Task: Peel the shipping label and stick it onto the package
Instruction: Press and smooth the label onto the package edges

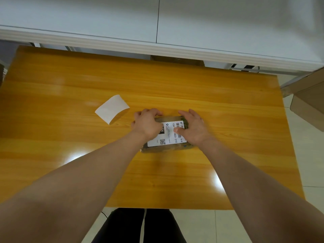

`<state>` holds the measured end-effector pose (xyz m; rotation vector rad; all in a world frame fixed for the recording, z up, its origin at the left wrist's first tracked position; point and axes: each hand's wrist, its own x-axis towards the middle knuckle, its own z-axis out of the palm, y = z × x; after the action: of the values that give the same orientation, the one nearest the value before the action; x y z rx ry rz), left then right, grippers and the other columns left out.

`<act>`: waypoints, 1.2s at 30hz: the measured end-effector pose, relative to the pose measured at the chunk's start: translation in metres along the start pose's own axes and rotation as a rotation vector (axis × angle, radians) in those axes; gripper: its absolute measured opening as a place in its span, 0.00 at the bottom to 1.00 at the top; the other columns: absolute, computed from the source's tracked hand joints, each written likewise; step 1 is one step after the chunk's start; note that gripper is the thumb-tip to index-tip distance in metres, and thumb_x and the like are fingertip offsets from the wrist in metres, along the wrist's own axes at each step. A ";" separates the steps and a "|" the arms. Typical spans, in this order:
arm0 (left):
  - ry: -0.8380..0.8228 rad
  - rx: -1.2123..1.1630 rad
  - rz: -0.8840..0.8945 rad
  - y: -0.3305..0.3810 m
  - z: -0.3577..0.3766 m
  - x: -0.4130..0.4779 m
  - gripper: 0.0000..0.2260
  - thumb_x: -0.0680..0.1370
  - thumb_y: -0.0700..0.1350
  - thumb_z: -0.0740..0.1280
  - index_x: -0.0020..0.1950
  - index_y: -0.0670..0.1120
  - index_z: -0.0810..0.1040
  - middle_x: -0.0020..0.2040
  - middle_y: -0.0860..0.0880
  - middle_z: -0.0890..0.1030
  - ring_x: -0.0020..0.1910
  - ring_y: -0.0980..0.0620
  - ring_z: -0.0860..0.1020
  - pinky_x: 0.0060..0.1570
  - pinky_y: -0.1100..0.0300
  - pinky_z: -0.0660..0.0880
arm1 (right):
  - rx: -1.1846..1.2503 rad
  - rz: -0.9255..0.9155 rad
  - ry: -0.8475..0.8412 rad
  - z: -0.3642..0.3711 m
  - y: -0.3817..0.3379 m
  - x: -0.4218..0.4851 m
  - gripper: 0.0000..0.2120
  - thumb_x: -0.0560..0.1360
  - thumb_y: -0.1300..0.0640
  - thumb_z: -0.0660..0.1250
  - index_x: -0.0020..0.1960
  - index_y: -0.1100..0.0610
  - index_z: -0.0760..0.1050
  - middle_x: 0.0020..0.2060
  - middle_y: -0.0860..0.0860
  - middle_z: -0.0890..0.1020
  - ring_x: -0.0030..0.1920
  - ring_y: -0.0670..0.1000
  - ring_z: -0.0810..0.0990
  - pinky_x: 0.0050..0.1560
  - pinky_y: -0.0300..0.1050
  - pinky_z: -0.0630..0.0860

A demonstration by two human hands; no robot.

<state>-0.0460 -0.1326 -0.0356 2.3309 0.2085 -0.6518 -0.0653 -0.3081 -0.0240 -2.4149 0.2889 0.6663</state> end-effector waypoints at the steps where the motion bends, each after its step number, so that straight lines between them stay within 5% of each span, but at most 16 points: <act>1: -0.031 0.084 0.020 0.006 -0.001 -0.003 0.22 0.73 0.49 0.70 0.66 0.59 0.73 0.68 0.52 0.71 0.70 0.44 0.61 0.68 0.46 0.63 | 0.003 -0.006 -0.012 0.000 0.000 0.000 0.35 0.75 0.50 0.72 0.77 0.45 0.61 0.80 0.52 0.53 0.78 0.58 0.51 0.74 0.53 0.56; 6: -0.094 0.191 0.007 0.015 0.007 -0.010 0.30 0.68 0.60 0.73 0.69 0.63 0.70 0.67 0.53 0.73 0.71 0.44 0.61 0.69 0.40 0.56 | 0.027 -0.017 -0.008 0.007 -0.001 0.000 0.37 0.71 0.52 0.76 0.76 0.45 0.64 0.79 0.53 0.54 0.77 0.58 0.52 0.73 0.52 0.58; 16: -0.039 0.026 -0.093 0.016 0.007 -0.006 0.21 0.72 0.53 0.74 0.64 0.64 0.76 0.60 0.54 0.77 0.70 0.49 0.61 0.69 0.46 0.55 | 0.102 0.010 0.066 0.012 -0.002 0.009 0.30 0.67 0.57 0.78 0.66 0.44 0.74 0.70 0.51 0.65 0.70 0.56 0.61 0.63 0.42 0.64; 20: -0.026 0.000 -0.097 0.015 0.009 -0.006 0.20 0.73 0.54 0.72 0.64 0.65 0.76 0.60 0.56 0.78 0.70 0.49 0.61 0.70 0.45 0.54 | 0.217 0.045 0.097 0.015 -0.001 0.015 0.23 0.69 0.58 0.77 0.61 0.43 0.78 0.67 0.50 0.67 0.69 0.55 0.63 0.67 0.48 0.70; 26: 0.008 -0.048 -0.120 0.016 0.011 -0.003 0.17 0.74 0.52 0.70 0.62 0.64 0.78 0.60 0.57 0.80 0.70 0.50 0.62 0.70 0.46 0.54 | 0.371 0.150 0.133 0.025 -0.001 0.029 0.17 0.64 0.57 0.78 0.40 0.35 0.79 0.59 0.48 0.73 0.60 0.58 0.77 0.53 0.53 0.81; 36: 0.034 -0.061 -0.155 0.018 0.013 0.000 0.13 0.77 0.52 0.67 0.60 0.63 0.80 0.62 0.54 0.79 0.71 0.49 0.62 0.70 0.43 0.53 | 0.453 0.184 0.168 0.040 0.008 0.047 0.15 0.65 0.51 0.71 0.42 0.30 0.79 0.54 0.51 0.81 0.56 0.59 0.80 0.52 0.56 0.82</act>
<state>-0.0457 -0.1543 -0.0328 2.2840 0.4230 -0.6716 -0.0445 -0.2924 -0.0802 -2.0223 0.6635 0.4190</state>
